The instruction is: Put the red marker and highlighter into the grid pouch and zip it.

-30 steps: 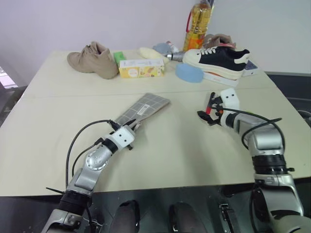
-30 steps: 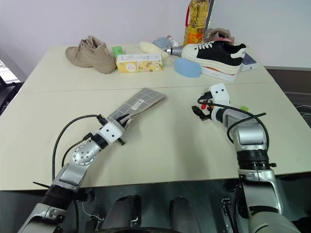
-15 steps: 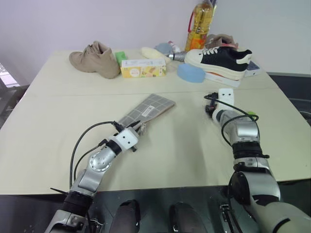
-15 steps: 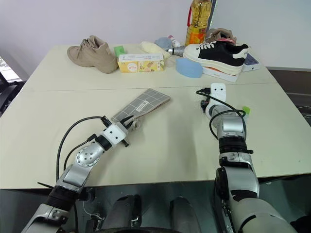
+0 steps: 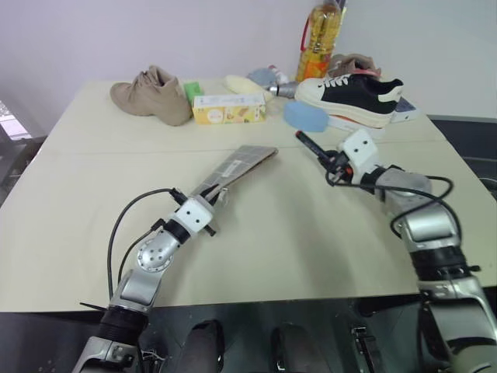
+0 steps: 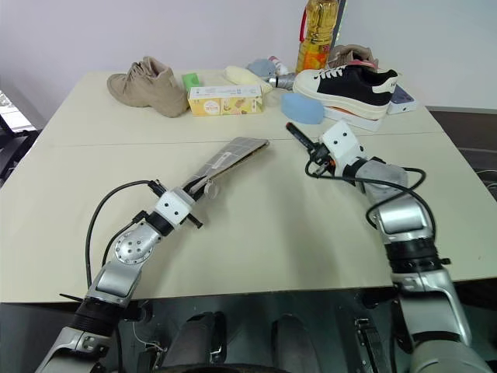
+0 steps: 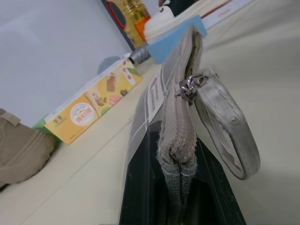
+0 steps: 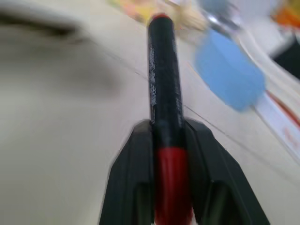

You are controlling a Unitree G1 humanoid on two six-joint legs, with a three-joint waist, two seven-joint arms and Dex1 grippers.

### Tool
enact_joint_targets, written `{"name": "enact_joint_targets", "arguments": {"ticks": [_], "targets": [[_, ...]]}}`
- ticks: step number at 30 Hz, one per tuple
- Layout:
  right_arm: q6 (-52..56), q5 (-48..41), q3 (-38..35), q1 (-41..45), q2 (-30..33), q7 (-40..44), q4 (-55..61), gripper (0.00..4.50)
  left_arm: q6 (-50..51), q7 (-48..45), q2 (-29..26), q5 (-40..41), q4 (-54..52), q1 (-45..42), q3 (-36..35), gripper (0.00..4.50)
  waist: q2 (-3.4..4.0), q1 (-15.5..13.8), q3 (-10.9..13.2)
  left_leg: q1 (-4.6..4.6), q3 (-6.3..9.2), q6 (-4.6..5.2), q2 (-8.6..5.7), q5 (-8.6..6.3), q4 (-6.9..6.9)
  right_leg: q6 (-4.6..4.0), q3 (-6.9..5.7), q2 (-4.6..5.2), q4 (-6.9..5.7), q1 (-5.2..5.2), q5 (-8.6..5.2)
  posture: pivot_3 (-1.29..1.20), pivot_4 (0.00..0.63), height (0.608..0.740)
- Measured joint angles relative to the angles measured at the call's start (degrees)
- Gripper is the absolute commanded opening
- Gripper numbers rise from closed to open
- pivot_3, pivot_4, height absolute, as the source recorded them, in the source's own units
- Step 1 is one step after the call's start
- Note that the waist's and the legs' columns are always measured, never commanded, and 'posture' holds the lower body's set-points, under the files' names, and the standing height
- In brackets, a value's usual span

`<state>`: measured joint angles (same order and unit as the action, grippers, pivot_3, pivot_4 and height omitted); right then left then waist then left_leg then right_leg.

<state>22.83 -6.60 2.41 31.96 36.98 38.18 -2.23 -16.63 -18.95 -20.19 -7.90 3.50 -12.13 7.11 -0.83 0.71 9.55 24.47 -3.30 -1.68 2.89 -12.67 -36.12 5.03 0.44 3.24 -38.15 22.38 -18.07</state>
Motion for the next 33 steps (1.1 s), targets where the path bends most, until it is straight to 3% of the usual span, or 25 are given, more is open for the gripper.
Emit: {"name": "enact_joint_targets", "arguments": {"ticks": [4, 12, 33], "targets": [[-0.1, -0.5, 1.8, -2.4, 1.3, 4.4, 3.4, 0.36, 0.0, -1.0, 0.0, 0.7, 0.0, -0.8, 0.0, 0.00, 0.00, 0.2, 0.0, -0.05, -0.01, 0.00, 0.00, 0.00, -0.06, 0.03, 0.05, -0.02, -0.02, -0.02, 0.04, 0.00, 0.150, 0.740], [-0.1, 0.9, 4.0, -2.5, 1.3, 5.2, 4.5, 0.36, 0.0, -1.6, 0.2, 1.2, 0.0, -1.8, 0.0, 0.00, -0.01, 0.0, 0.0, -0.02, -0.04, 0.00, -0.02, 0.01, -0.06, 0.04, 0.10, -0.02, 0.00, 0.01, 0.05, 0.00, 0.150, 0.740], [0.1, -1.0, 1.4, -3.8, 2.4, 8.1, 7.2, 0.36, -0.3, -3.1, -0.1, 0.9, 0.2, -1.7, 0.2, 0.00, -0.01, 0.0, 0.0, -0.03, -0.03, 0.00, -0.02, 0.01, -0.08, 0.04, 0.10, -0.02, 0.00, -0.02, 0.05, 0.00, 0.150, 0.740]]}}
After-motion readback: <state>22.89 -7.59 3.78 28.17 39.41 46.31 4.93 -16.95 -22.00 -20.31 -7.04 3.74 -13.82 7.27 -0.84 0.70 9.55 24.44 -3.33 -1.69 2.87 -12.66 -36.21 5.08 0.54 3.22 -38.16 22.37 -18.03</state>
